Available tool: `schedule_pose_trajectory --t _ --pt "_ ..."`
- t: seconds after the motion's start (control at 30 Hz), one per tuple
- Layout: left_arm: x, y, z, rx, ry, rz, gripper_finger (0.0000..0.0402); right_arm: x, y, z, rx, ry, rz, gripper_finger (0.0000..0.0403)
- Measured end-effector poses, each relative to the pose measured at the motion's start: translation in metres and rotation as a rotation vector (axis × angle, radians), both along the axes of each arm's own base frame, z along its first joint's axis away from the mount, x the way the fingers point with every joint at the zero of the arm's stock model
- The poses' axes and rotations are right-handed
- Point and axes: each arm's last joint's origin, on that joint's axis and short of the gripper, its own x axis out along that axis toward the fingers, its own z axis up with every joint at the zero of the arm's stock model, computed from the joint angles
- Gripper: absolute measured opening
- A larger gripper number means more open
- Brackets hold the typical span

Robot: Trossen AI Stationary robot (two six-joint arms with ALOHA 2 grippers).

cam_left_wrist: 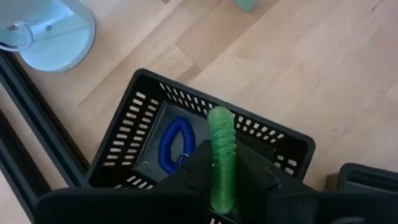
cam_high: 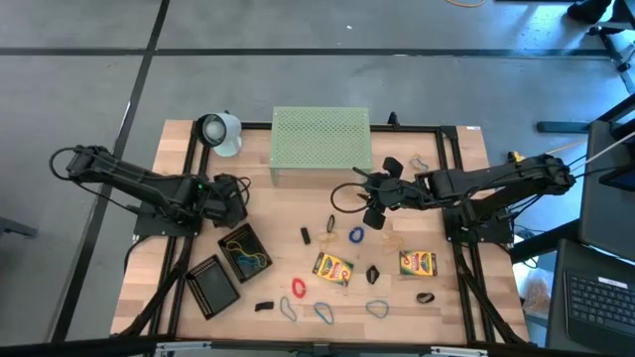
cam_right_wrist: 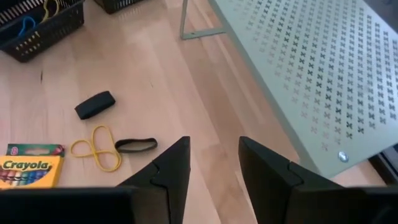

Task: Pick & Place Office Desk Supplies
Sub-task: Put the green spring rubber band into the top black bin, then put the blue rubber band into the middle black bin

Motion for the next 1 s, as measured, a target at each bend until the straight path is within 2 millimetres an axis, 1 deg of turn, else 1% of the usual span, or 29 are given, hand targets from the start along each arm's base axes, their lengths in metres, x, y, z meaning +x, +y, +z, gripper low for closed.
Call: schedule_pose_trajectory --t 0.23,0.4,0.47,0.57,0.67,0.8,0.9,1.0 --pt "0.004 -0.001 -0.004 0.001 0.04 -0.009 0.0091 -0.001 0.0 -0.001 -0.004 0.009 -0.008 0.0139" --pt "0.004 0.0 -0.004 0.069 0.026 0.0 0.0103 -0.005 -0.007 -0.002 -0.089 0.031 -0.125 0.0139" --pt "0.004 0.001 -0.003 0.089 0.017 0.003 0.0104 -0.009 -0.014 -0.005 -0.105 0.062 -0.198 0.0139" --pt "0.005 0.001 -0.002 0.094 0.005 0.004 0.0103 -0.017 -0.029 -0.01 -0.052 0.117 -0.331 0.0139" --pt "0.007 0.001 0.002 0.091 -0.013 0.005 0.0103 -0.03 -0.044 -0.016 0.004 0.201 -0.482 0.0139" --pt "0.007 0.001 0.003 0.091 -0.017 0.005 0.0104 -0.047 -0.059 -0.02 0.034 0.308 -0.664 0.0139" --pt "0.007 0.001 0.003 0.091 -0.016 0.005 0.0102 -0.055 -0.07 -0.023 0.053 0.33 -0.772 0.014" --pt "0.007 0.001 0.003 0.092 -0.016 0.005 0.0103 -0.061 -0.081 -0.032 0.051 0.358 -0.834 0.014"
